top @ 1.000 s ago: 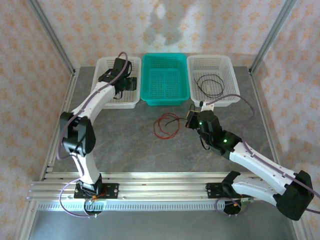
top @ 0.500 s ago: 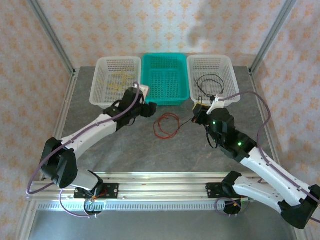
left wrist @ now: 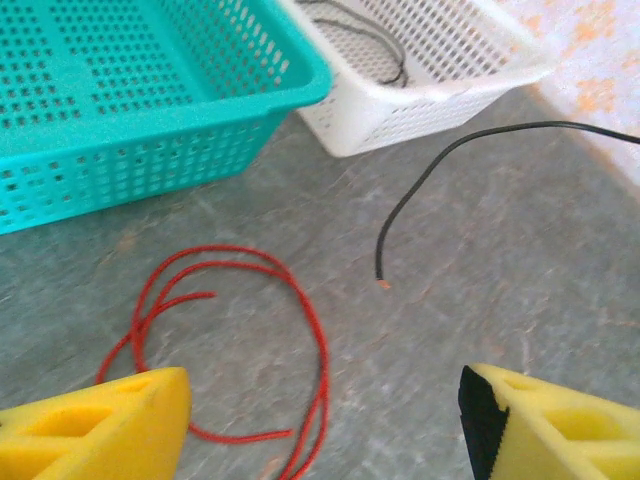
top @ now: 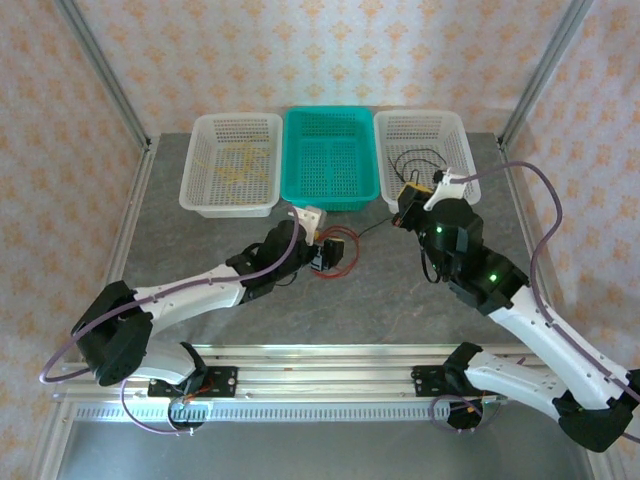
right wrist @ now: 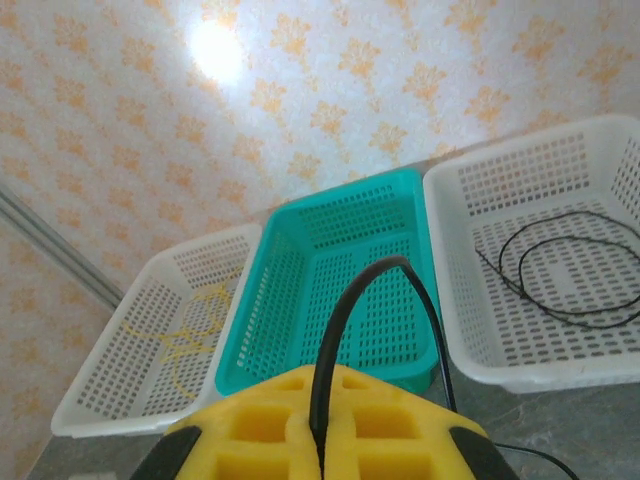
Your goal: Untangle the cables
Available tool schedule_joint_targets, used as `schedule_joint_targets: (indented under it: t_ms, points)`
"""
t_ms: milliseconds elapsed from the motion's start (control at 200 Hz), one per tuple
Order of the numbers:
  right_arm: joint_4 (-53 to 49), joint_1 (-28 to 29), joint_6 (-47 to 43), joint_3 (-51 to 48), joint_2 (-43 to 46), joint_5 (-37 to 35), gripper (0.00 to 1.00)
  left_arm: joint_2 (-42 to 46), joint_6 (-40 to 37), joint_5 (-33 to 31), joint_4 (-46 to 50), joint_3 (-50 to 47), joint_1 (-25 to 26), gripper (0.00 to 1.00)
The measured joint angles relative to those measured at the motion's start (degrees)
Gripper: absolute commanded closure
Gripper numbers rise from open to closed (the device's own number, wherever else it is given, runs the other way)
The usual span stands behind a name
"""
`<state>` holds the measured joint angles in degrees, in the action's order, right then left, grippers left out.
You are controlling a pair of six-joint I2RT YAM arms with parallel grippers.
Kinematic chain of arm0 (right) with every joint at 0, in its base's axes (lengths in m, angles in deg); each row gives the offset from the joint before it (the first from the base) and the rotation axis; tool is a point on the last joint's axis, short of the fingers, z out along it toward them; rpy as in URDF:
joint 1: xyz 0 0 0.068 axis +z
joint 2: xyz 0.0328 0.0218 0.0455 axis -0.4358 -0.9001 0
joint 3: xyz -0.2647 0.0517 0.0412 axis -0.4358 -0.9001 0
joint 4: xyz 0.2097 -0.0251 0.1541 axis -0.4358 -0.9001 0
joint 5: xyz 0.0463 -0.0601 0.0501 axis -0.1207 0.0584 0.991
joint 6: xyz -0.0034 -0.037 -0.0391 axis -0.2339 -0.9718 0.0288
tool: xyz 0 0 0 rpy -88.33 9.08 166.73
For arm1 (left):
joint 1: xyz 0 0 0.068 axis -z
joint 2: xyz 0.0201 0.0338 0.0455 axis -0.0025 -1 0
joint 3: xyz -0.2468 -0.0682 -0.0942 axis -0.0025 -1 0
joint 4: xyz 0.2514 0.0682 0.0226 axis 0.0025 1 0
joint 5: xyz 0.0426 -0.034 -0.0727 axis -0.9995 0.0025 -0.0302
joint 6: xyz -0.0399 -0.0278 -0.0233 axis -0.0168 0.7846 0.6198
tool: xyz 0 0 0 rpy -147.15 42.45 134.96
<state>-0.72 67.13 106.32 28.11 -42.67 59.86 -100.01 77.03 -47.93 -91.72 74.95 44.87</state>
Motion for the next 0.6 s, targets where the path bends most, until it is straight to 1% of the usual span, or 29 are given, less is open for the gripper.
schedule_joint_targets:
  t_ms: [100,265,441,596]
  points:
    - [-0.4,-0.7,-0.7,2.4,-1.2,-1.6,1.00,0.0,1.7,-1.5,-3.7,-0.1,1.0,0.26]
    - [-1.7,-2.6,-1.7,8.1,-4.3,-5.0,1.00,-1.6,3.2,-3.2,-8.0,1.0,1.0,0.26]
    - [-2.8,-4.5,-3.6,15.9,-9.8,-7.6,1.00,-7.0,3.0,-3.1,-8.8,7.8,1.0,0.25]
    - [-3.7,-8.1,-5.1,21.4,-14.6,-7.8,1.00,-10.4,2.6,-3.1,-9.1,14.2,1.0,0.24]
